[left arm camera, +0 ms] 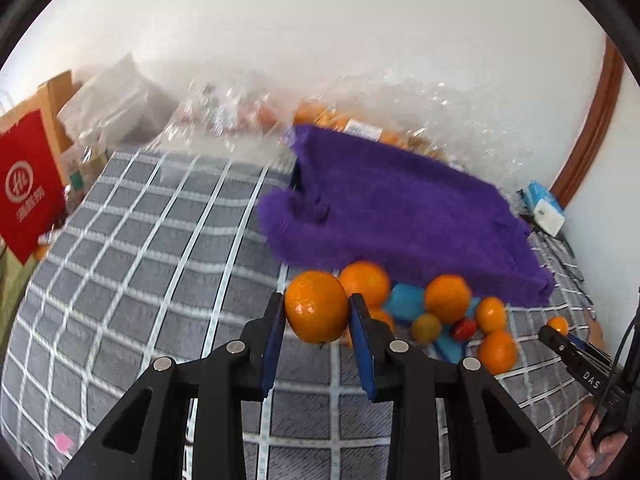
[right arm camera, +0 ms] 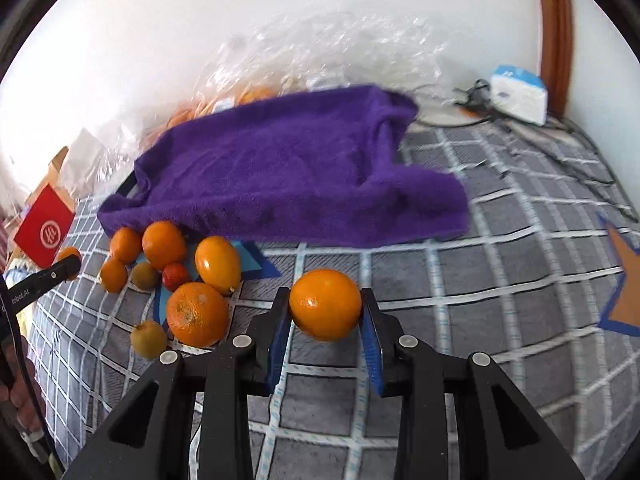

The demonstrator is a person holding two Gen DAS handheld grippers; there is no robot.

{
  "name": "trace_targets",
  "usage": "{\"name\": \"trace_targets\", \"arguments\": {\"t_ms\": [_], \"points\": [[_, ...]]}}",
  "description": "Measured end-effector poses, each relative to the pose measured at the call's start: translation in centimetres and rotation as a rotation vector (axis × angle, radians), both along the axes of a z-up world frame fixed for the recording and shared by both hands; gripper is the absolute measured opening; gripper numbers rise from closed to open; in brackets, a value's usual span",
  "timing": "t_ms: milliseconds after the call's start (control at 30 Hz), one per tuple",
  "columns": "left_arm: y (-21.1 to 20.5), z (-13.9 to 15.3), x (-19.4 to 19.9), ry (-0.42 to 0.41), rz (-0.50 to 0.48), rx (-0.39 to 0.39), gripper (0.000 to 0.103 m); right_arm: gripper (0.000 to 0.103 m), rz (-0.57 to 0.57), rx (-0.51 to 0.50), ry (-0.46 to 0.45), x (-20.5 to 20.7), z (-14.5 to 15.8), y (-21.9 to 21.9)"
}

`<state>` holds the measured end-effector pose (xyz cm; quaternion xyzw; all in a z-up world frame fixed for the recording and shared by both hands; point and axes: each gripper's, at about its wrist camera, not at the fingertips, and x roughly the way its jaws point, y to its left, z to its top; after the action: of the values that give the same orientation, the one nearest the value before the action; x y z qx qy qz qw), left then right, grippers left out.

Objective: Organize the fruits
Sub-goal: 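Carry both held oranges over the purple towel and open the right gripper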

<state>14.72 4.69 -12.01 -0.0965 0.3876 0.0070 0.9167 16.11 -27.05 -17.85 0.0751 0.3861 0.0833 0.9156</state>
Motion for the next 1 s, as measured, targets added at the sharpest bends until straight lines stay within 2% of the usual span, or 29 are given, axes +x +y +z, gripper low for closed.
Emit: {"name": "trace_targets", "arguments": {"t_ms": [233,367,500,633,767,1000], "points": [[-1.3,4.5,2.5,-0.073,-0.071,0.020,0.030,0.033,-0.063,-0.014,-0.105,-0.4,5.8,-1.1],[-1.8,6.0,4.5,-0.088,-0.087,0.028,0.030,0.033,-0.092,-0.022,-0.133,1.3,7.7,-1.2],[-1.8,6.9,6.8,-0.096,-0.077,0.026,0.030,0.033,-0.068,-0.017,-0.138,4.4,9.1,-0.5],[-2.1,6.9,9.5,-0.097,-0.069,0.038,0.030,0.033,-0.041,-0.040,-0.144,7.6,9.2,0.8],[-2.4,5.6,11.8,-0.079,-0.070,0.059,0.031,0.033,-0.020,-0.047,-0.133,10.5,8.3,1.9],[-2.4,1.0,14.4,-0.011,-0.080,0.046,0.030,0.033,-0.030,-0.058,-0.032,14.1,3.4,2.3]]}}
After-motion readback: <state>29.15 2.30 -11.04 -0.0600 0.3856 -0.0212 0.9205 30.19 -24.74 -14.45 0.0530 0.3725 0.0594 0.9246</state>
